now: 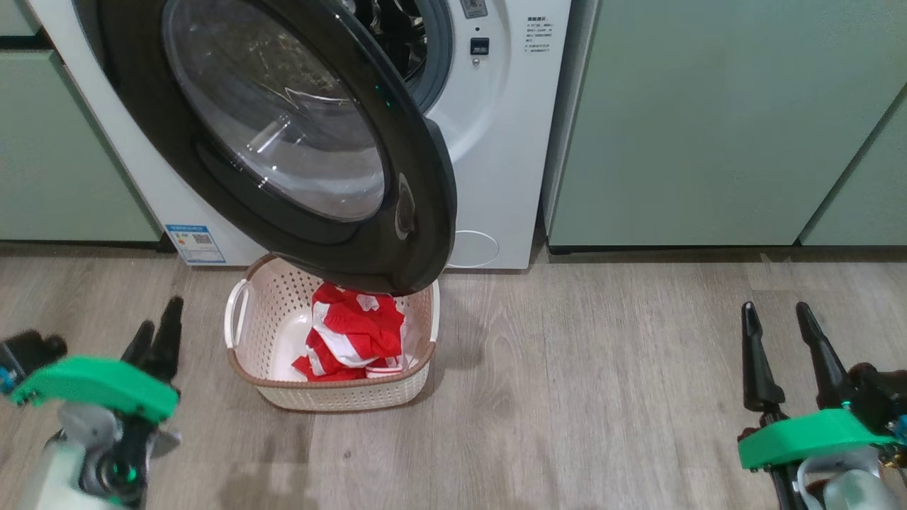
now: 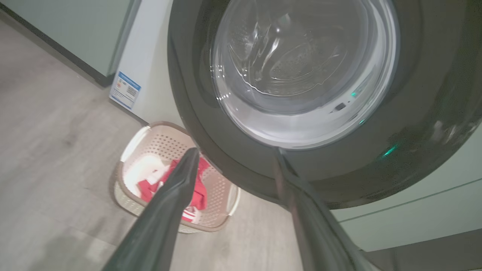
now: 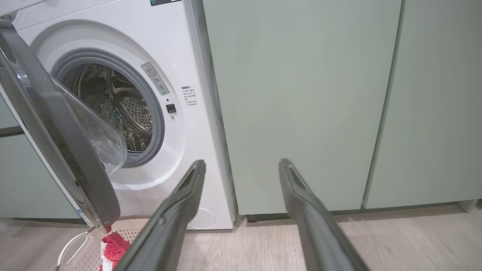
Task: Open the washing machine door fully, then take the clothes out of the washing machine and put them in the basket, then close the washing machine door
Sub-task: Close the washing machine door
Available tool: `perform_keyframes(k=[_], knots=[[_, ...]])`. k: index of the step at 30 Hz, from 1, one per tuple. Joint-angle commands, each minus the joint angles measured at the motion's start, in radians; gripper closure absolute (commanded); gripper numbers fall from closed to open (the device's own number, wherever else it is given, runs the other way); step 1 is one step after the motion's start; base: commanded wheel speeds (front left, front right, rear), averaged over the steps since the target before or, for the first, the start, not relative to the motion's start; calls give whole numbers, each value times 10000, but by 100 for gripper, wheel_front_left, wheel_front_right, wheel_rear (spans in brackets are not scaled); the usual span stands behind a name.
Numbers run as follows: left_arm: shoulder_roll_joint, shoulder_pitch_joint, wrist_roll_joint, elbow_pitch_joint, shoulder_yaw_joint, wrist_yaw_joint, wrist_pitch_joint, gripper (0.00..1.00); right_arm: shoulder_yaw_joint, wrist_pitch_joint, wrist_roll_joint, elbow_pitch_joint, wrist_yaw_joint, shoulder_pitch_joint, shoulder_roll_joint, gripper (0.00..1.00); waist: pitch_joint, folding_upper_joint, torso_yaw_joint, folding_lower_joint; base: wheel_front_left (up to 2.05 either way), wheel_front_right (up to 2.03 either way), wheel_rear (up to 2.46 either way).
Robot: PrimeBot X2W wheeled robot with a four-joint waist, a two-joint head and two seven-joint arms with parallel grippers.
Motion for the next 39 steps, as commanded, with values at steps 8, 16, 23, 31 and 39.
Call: perform_keyframes(k=[8, 16, 23, 31, 39], knots=[[1726, 82, 657, 108, -2156, -64, -3757, 0, 67, -63, 36, -359, 63, 34, -46, 0, -30, 0, -146, 0, 0, 0, 0], [1467, 394, 2665, -308, -1390, -64, -3953, 0, 36, -63, 35, -353, 63, 156, 51, 0, 11, 0, -327, 0, 0, 0, 0], [762, 1059, 4400, -757, -795, -65, -3955, 0, 50, -63, 39, -312, 63, 220, 125, 0, 14, 0, -437, 0, 0, 0, 0], [598, 1169, 4919, -687, -573, -65, -3956, 0, 66, -63, 22, -309, 63, 236, 143, 0, 40, 0, -464, 0, 0, 0, 0], [609, 1145, 5047, -686, -472, -65, -3956, 0, 96, -63, 57, -284, 63, 179, 63, 0, 25, 0, -394, 0, 0, 0, 0]])
